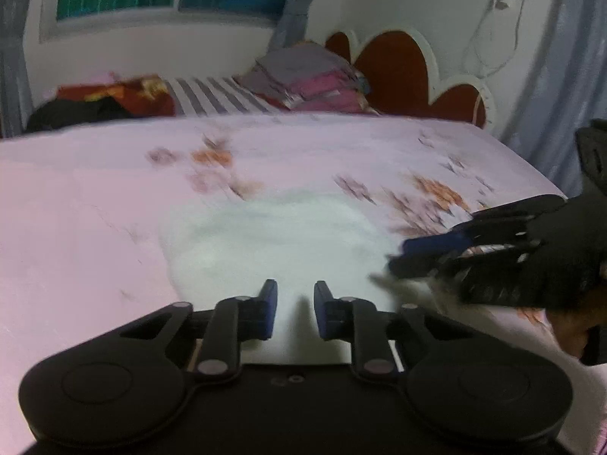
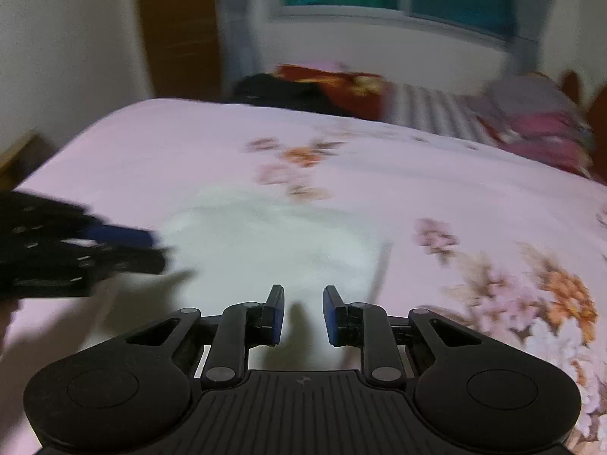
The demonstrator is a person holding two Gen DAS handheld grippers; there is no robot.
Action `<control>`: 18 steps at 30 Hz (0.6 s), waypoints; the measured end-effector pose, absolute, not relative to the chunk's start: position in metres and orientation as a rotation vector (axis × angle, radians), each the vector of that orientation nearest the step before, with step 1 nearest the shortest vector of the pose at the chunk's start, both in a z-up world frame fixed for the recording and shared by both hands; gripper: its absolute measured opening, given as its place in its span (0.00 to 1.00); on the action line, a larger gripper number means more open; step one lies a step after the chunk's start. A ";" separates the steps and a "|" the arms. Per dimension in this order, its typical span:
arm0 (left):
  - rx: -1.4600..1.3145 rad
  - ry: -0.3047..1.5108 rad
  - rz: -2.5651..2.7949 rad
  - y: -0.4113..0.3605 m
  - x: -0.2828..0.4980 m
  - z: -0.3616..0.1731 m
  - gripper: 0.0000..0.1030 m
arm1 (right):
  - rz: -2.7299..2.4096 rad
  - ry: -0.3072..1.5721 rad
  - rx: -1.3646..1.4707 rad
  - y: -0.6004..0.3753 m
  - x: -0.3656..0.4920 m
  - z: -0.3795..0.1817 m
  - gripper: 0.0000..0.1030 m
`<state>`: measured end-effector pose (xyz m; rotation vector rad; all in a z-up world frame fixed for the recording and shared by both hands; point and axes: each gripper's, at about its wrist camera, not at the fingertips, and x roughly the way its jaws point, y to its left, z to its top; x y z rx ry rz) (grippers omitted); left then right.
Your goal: Fold small clothes
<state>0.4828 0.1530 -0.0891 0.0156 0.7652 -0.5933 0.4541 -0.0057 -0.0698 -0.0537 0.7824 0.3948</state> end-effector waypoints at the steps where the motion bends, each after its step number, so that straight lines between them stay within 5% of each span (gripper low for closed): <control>1: 0.013 0.797 -0.584 0.147 0.485 -0.098 0.15 | 0.417 0.794 -0.074 0.000 0.450 -0.073 0.22; 18: -0.136 0.850 -0.442 0.169 0.397 -0.120 0.12 | 0.442 0.885 -0.186 0.007 0.396 -0.113 0.22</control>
